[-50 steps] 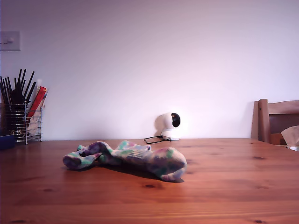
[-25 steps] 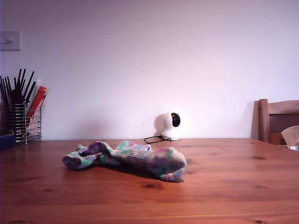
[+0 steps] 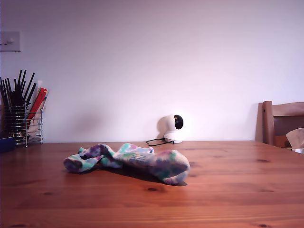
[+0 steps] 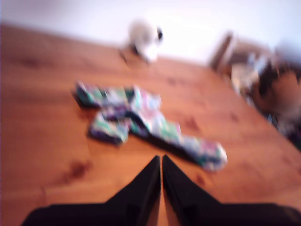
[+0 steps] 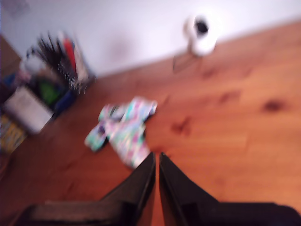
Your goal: Fold the socks in front of you. After folding them, place them to the right side.
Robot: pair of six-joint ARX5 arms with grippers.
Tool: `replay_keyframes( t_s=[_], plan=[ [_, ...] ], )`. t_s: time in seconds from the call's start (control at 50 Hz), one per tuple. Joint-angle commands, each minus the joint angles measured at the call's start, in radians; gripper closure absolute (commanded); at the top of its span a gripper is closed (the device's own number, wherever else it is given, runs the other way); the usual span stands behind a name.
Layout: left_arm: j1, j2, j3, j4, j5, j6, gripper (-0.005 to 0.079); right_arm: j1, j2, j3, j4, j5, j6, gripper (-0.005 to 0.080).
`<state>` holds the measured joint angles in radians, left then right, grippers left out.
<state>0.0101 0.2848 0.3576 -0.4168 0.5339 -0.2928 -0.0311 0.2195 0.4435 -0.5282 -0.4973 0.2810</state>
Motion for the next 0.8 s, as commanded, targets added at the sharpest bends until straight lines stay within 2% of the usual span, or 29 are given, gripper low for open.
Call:
replay_keyframes(
  t_s=[0.0,0.12,0.24,0.4,0.56,0.66,0.78],
  plan=[
    [0.000,0.075,0.019,0.004,0.017,0.037,0.0762,0.010,0.058,0.028,-0.002,-0.026,-0.025,0.0763],
    [0.000,0.226,0.068,0.028,0.034,0.093,0.0762,0.039,0.191,0.075,-0.019,-0.048,-0.086,0.0763],
    [-0.011,0.376,0.102,0.104,0.043,0.148,0.0762,0.083,0.333,0.126,-0.025,-0.048,-0.149,0.0763],
    [-0.065,0.550,0.130,0.196,0.042,0.197,0.0762,0.173,0.504,0.194,-0.023,-0.043,-0.305,0.0763],
    [-0.126,0.700,0.131,0.315,0.032,0.199,0.0762,0.266,0.663,0.254,-0.002,-0.041,-0.484,0.0755],
    [-0.156,0.783,0.131,0.382,0.029,0.224,0.0762,0.323,0.768,0.281,0.015,-0.001,-0.551,0.0679],
    [-0.192,0.864,0.131,0.444,0.031,0.223,0.0762,0.384,0.889,0.298,0.058,0.053,-0.616,0.0479]
  ],
)
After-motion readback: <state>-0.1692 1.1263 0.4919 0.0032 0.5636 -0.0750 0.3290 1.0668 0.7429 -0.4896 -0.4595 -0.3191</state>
